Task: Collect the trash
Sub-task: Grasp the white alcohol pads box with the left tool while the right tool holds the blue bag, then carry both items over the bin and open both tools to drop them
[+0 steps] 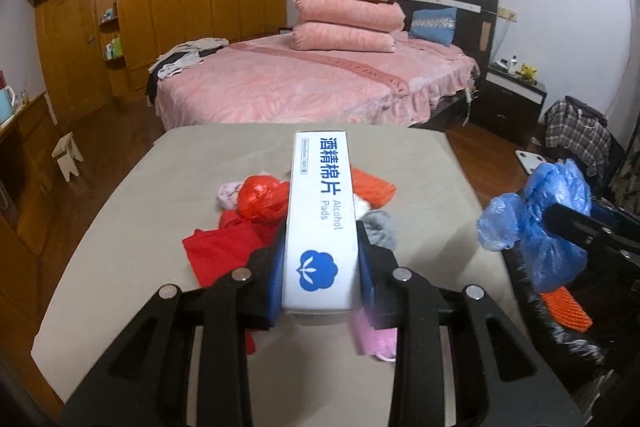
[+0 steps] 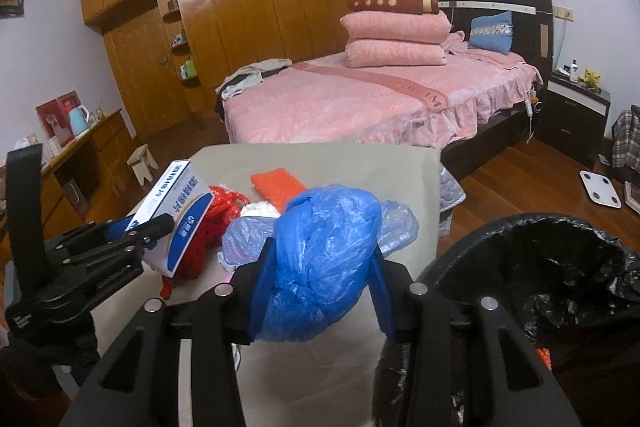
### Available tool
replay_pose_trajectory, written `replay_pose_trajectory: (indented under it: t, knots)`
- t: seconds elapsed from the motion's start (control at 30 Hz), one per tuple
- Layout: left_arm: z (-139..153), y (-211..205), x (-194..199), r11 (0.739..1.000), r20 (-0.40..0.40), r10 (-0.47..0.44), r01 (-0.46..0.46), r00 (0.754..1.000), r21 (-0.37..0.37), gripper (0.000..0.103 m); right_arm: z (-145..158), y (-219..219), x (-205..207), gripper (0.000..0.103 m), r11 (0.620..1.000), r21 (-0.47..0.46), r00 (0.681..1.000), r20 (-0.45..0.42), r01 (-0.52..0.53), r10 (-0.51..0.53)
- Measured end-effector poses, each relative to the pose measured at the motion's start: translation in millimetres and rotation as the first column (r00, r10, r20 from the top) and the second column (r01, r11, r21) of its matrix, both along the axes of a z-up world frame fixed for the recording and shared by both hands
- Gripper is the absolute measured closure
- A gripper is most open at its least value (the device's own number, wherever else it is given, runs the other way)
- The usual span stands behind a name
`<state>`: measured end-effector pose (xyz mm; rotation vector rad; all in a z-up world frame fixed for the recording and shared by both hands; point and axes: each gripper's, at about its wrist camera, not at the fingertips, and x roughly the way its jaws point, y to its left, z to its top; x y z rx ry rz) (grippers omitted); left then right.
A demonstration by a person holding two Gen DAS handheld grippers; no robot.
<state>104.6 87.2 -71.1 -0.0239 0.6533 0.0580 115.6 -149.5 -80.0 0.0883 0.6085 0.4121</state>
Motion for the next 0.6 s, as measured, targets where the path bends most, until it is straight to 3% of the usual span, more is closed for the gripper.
replay_pose_trajectory:
  t: [0.33, 0.6]
  knots:
    - [20, -43, -6, 0.994, 0.035, -0.107, 0.108, 0.994, -0.025, 0.073, 20, -43, -17, 0.059, 0.997, 0.004, 0.996, 0.04, 0.076, -0.076]
    - [28, -93, -6, 0.974, 0.059, -0.223, 0.225, 0.973, -0.025, 0.073, 25, -90, -26, 0.059, 0.983, 0.0, 0.982, 0.051, 0.183, -0.183]
